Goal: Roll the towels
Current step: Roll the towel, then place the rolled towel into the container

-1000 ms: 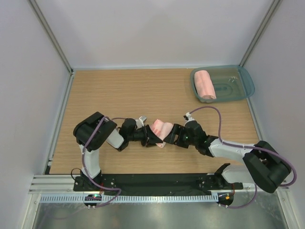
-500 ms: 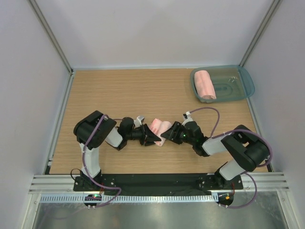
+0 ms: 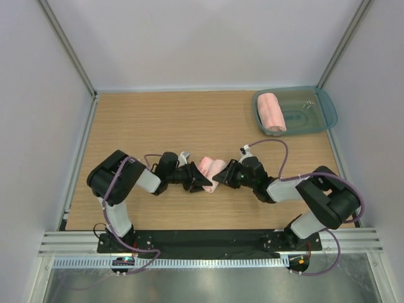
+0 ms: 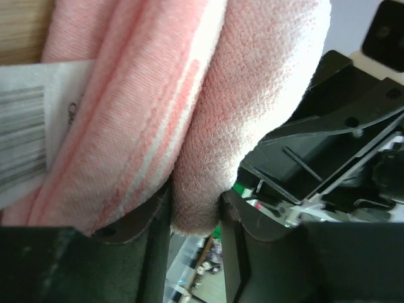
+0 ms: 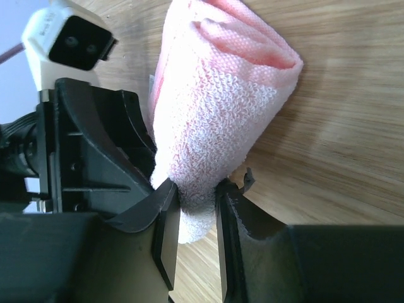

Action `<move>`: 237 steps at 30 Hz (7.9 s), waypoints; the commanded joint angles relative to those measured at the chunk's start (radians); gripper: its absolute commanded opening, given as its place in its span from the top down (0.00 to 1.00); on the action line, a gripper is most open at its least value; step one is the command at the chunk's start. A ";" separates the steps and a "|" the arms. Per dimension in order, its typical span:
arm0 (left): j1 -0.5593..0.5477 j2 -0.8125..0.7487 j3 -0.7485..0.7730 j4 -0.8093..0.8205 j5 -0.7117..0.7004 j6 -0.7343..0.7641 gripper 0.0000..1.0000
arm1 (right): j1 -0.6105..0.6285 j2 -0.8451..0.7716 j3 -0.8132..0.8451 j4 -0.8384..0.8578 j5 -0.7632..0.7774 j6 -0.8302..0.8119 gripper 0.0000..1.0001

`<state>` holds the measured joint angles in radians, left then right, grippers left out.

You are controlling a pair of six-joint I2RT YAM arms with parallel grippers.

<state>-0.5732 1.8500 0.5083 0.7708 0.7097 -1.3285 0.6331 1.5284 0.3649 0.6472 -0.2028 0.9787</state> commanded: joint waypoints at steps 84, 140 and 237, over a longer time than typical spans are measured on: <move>-0.541 -0.224 0.427 -1.030 -0.899 0.700 0.80 | -0.200 -0.106 0.680 -1.195 0.029 -0.379 0.29; 0.108 0.227 0.337 -0.285 0.192 0.035 0.73 | -0.136 0.258 0.215 0.049 -0.178 -0.111 0.55; 0.113 -0.773 0.395 -1.558 -0.687 0.796 0.30 | -0.885 0.635 1.663 -1.308 0.020 -0.707 0.23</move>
<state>-0.4633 1.0782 0.8761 -0.7818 0.0376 -0.5415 -0.2577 2.2623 1.9739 -0.6365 -0.2329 0.2539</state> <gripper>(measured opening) 0.704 0.769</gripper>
